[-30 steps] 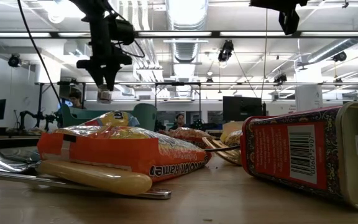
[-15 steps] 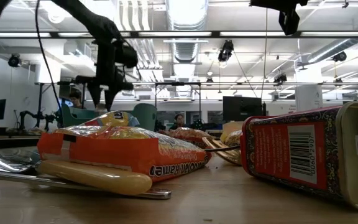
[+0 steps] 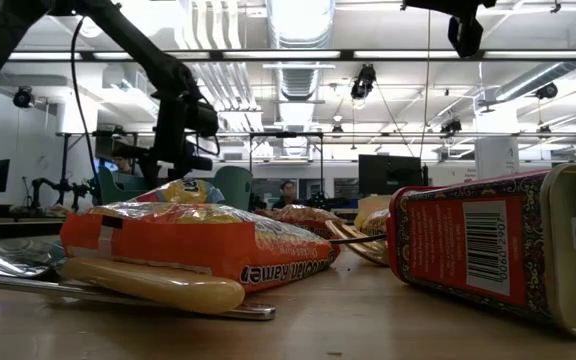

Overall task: Pick & Place Food Item
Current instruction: Put the brown seasoning bottle into the green bin

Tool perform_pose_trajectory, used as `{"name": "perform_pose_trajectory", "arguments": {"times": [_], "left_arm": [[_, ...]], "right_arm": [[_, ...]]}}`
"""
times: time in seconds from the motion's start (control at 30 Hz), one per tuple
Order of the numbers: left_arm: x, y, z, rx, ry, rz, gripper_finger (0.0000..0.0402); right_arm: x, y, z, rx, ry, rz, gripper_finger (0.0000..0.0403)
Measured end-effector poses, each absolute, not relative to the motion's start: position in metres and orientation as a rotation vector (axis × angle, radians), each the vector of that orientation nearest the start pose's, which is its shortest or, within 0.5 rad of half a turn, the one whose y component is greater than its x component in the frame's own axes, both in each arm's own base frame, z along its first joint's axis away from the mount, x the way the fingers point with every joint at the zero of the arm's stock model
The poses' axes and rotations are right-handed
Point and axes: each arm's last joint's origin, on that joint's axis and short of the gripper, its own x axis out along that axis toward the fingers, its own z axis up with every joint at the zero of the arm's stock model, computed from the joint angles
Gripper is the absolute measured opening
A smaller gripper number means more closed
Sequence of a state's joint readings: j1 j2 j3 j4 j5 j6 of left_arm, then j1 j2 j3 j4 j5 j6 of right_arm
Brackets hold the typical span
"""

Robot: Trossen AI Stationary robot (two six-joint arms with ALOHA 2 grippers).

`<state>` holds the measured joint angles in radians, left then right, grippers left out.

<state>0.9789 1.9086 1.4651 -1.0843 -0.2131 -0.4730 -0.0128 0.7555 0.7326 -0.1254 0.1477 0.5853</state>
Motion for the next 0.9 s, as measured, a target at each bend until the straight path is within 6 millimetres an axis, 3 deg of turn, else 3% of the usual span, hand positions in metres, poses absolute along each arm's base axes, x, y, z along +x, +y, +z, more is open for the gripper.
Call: {"name": "perform_pose_trajectory", "arguments": {"times": [0.27, 0.43, 0.9], "left_arm": [[0.185, 0.308, 0.205, -0.959, 1.252, 1.359, 0.0161], [0.183, 0.304, 0.196, -0.977, 1.238, 1.4, 0.0161], [0.179, 0.296, 0.197, -1.092, 1.163, 1.423, 0.0161]], "right_arm": [[0.169, -0.006, 0.325, 0.591, 0.097, -0.195, 0.0021], [0.169, -0.006, 0.325, 0.6, 0.095, -0.196, 0.0021], [0.169, -0.006, 0.325, 0.61, 0.094, -0.197, 0.0021]]}}
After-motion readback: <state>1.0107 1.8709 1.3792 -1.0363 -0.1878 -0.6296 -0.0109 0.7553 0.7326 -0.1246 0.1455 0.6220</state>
